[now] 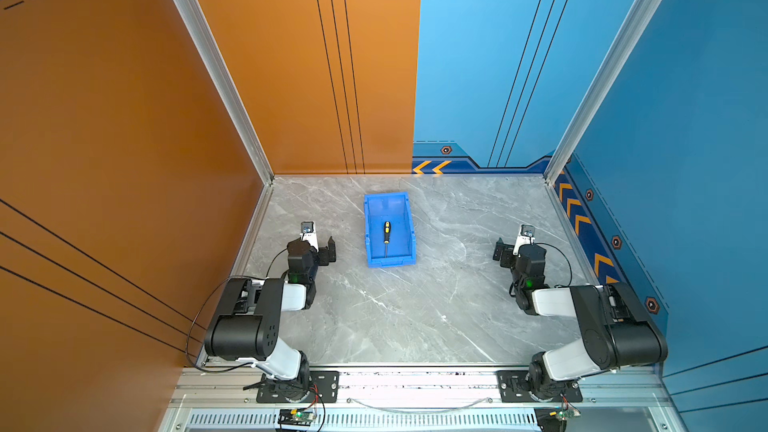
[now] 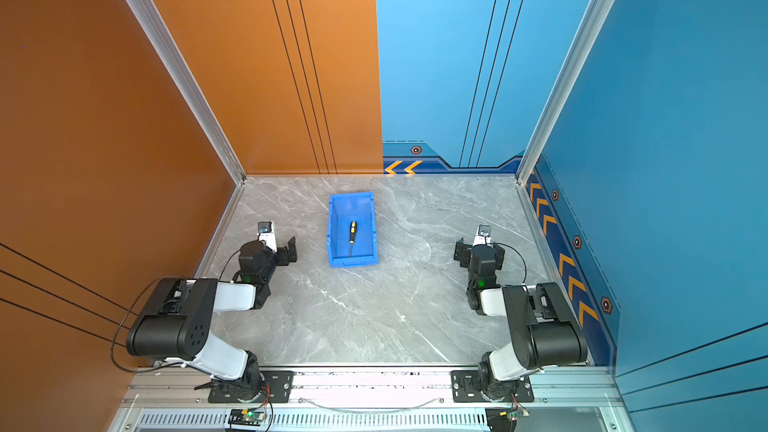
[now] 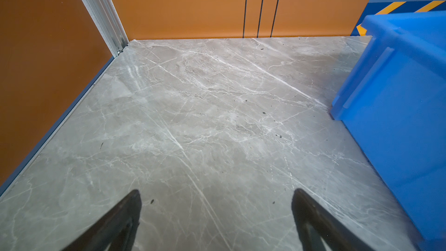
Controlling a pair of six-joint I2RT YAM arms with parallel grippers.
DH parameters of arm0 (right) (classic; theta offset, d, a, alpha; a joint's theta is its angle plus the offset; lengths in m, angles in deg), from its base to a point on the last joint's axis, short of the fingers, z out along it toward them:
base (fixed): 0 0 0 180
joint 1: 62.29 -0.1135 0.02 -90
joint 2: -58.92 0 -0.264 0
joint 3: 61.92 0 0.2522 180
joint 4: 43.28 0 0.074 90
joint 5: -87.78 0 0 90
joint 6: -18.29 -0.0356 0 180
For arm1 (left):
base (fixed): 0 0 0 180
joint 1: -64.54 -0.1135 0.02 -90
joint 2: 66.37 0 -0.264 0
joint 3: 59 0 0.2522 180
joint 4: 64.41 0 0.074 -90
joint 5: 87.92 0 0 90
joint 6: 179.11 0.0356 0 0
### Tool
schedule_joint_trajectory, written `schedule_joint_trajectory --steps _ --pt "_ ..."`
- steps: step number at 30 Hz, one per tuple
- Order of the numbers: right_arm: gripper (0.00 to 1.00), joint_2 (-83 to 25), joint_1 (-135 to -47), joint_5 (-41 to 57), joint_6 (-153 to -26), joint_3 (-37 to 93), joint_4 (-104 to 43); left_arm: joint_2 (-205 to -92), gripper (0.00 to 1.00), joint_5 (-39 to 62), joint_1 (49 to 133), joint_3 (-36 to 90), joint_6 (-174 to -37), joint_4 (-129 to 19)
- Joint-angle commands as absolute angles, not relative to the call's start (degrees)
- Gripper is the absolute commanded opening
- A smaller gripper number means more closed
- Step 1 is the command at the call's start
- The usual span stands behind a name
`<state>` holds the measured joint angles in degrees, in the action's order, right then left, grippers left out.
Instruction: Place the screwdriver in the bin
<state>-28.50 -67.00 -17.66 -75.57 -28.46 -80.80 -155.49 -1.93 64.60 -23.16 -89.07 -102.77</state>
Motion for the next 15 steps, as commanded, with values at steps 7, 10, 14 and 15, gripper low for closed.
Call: schedule_joint_trajectory --steps 7,10,14,15 --pt "1.0 -29.67 -65.63 -18.85 -76.44 -27.72 -83.52 -156.02 0.98 -3.26 65.48 -23.51 -88.39 -103.74" --pt "1.0 -29.67 -65.63 -18.89 -76.41 -27.76 -83.47 -156.04 0.98 -3.31 65.6 -23.48 -88.23 -103.66" --pt "1.0 -29.67 -65.59 -18.86 -76.43 -27.7 -83.48 -156.06 0.98 -3.32 65.6 -23.41 -88.14 -103.56" --pt "1.0 -29.67 -65.57 -18.83 -76.44 -27.71 -83.48 -155.93 0.98 -3.44 65.68 -23.49 -88.15 -103.56"
